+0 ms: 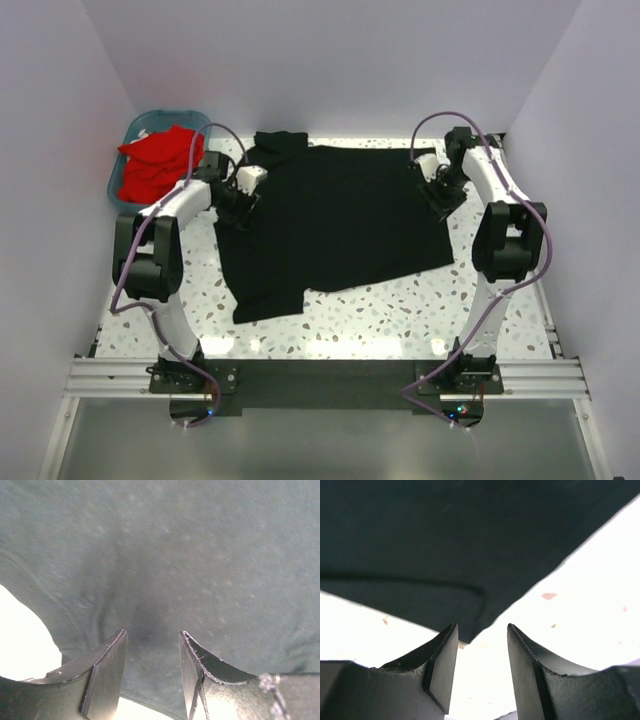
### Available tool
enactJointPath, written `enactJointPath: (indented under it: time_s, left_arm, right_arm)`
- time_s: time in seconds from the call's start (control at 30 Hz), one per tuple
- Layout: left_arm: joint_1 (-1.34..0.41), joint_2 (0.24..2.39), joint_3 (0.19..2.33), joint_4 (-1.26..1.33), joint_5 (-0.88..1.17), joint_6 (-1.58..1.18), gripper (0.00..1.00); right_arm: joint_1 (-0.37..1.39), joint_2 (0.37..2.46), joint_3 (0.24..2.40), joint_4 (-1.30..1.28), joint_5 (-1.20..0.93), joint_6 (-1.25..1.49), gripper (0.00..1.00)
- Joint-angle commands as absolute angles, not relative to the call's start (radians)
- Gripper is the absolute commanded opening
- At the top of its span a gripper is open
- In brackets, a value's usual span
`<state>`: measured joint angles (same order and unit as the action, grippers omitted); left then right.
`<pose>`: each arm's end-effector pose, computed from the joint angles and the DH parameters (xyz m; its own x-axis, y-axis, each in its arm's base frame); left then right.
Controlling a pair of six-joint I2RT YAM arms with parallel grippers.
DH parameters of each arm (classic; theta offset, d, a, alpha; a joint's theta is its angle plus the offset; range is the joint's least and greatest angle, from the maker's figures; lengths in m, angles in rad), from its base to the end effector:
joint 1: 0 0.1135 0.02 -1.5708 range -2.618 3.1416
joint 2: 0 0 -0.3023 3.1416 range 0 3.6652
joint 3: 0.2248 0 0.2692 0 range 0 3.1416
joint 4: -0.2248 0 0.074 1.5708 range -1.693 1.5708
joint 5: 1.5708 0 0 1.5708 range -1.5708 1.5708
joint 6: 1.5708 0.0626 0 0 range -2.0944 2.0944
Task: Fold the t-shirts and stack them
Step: Flatten the tshirt out
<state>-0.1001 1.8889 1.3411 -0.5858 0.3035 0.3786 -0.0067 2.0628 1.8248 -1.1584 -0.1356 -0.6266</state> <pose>0.4224 -0.0612 0.1940 -0.7558 0.4304 -0.4935 0.5388 0.8371 -0.0951 0.4556 0.0054 0.2424 -0.7879 -0.5757 -0.2186 -0.5911 0.8066 0.0061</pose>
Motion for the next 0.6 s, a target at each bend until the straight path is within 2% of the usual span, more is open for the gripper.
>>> enactJointPath:
  time_s: [0.0,0.2,0.57]
  left_arm:
    - [-0.109,1.839,1.293,-0.594,0.331,0.382,0.51]
    - [-0.109,1.848,1.273,-0.594,0.334,0.38,0.53]
    - [-0.107,1.85,1.253,-0.581,0.333,0.385,0.54]
  right_arm:
    - [-0.008,2.063,1.758,-1.261,-0.184,-0.629,0.47]
    - [-0.008,2.103,1.697,-1.192,-0.155,-0.591,0.45]
    - [-0.009,2.19,1.741,-1.132,-0.12,-0.538,0.45]
